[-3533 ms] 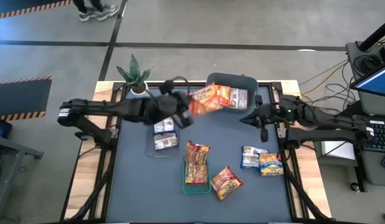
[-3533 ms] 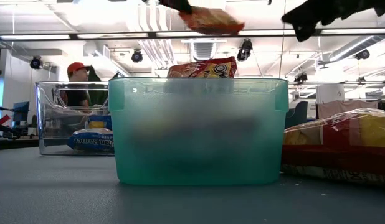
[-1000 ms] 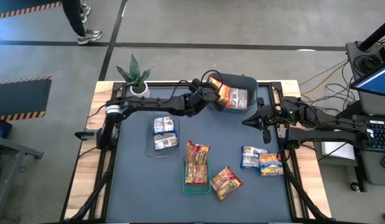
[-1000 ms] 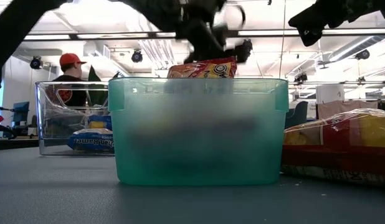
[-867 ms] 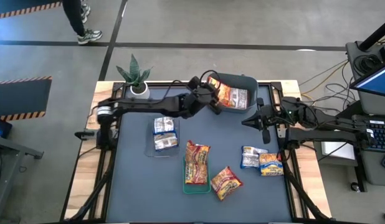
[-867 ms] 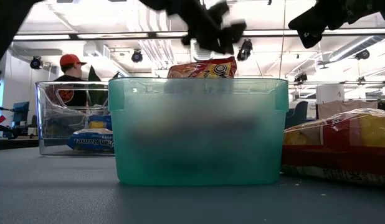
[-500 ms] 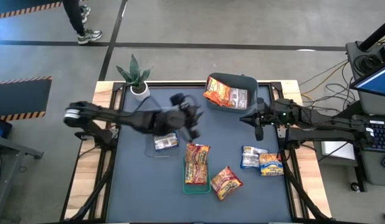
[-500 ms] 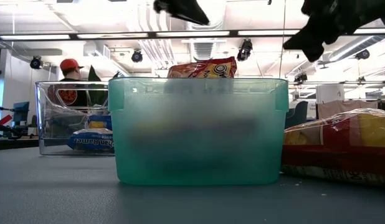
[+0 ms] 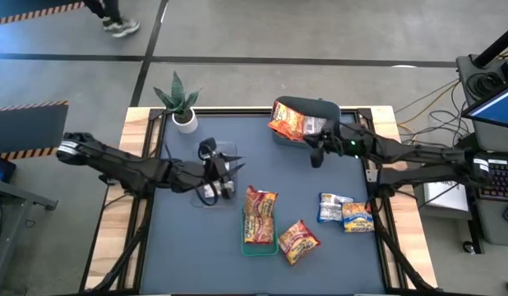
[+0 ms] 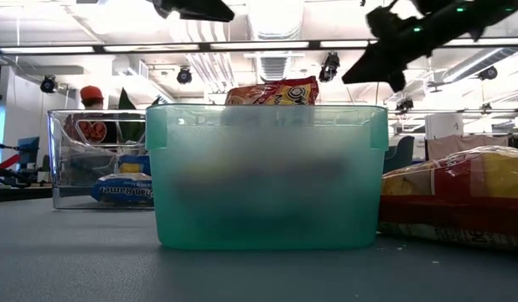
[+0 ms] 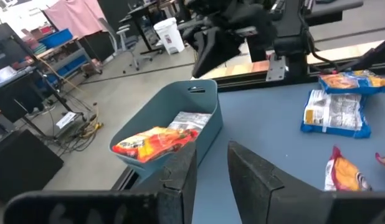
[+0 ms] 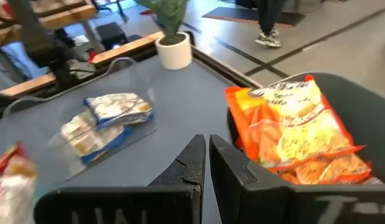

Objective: Sort Maruchan noodles
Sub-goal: Put the orange noodle pack into the dark blue bin

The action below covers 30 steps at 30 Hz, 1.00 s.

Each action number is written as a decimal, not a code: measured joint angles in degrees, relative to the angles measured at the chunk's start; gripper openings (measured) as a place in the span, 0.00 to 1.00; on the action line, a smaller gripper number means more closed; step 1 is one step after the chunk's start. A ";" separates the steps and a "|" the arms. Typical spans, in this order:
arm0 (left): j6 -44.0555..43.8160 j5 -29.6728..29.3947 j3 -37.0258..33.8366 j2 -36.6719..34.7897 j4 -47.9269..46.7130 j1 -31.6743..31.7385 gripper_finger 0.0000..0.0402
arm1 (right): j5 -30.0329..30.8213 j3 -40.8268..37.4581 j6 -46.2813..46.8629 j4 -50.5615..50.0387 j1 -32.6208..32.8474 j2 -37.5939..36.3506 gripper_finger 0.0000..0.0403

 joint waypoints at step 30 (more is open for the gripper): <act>2.62 -5.97 -7.74 -3.21 0.07 0.07 0.17 | -9.91 40.19 -12.18 -22.51 -14.62 47.82 0.03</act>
